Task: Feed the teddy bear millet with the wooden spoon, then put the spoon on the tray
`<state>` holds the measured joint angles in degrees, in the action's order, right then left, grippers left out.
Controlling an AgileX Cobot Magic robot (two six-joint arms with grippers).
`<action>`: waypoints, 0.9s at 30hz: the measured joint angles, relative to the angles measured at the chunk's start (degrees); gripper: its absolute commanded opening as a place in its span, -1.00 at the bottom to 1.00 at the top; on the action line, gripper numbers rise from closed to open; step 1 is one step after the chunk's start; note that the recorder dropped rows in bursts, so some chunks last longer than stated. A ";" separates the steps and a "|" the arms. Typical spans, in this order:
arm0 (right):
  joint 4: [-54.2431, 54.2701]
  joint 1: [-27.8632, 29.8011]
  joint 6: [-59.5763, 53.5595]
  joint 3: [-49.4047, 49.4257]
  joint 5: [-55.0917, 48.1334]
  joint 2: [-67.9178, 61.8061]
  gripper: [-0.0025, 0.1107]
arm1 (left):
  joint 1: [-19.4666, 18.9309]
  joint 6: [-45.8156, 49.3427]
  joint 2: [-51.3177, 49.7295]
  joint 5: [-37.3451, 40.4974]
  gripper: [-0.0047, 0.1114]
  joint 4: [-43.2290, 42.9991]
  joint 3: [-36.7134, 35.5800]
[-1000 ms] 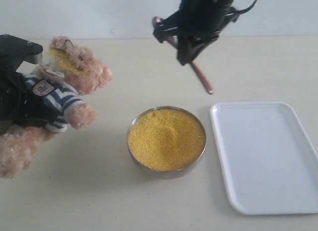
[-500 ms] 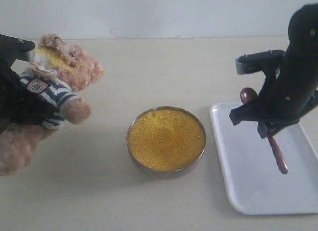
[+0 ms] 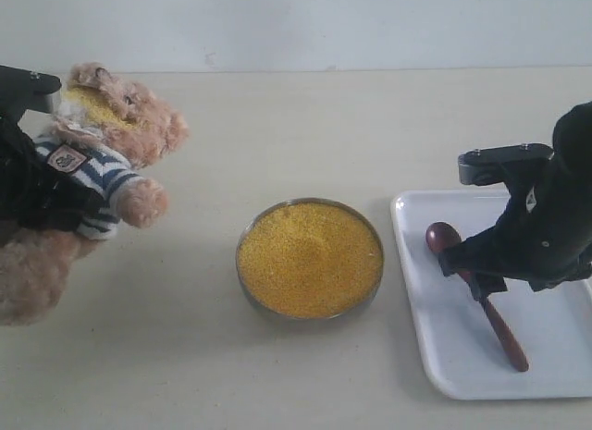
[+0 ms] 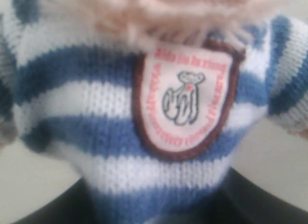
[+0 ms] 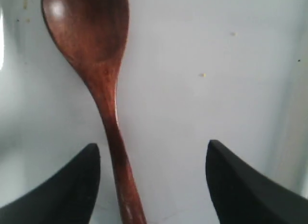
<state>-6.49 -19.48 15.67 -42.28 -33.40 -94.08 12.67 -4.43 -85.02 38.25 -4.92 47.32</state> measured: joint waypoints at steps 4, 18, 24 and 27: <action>0.00 0.00 0.00 0.09 -0.82 4.01 0.11 | 0.00 -1.24 -2.69 -0.49 -0.85 0.00 0.00; 0.00 0.00 0.00 0.09 -0.71 15.75 0.11 | 0.00 -13.05 -13.49 -4.34 -0.70 0.00 1.76; 0.00 0.00 0.00 0.09 -0.60 15.75 0.11 | 0.00 -14.34 -14.65 -3.48 0.12 2.12 2.81; 0.00 0.00 0.00 0.09 -0.39 15.75 0.11 | 0.00 -14.34 -14.39 -3.36 0.47 2.51 2.90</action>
<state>-6.49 -19.48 15.67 -42.19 -33.79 -78.33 12.67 -18.76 -99.41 34.89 -2.41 50.22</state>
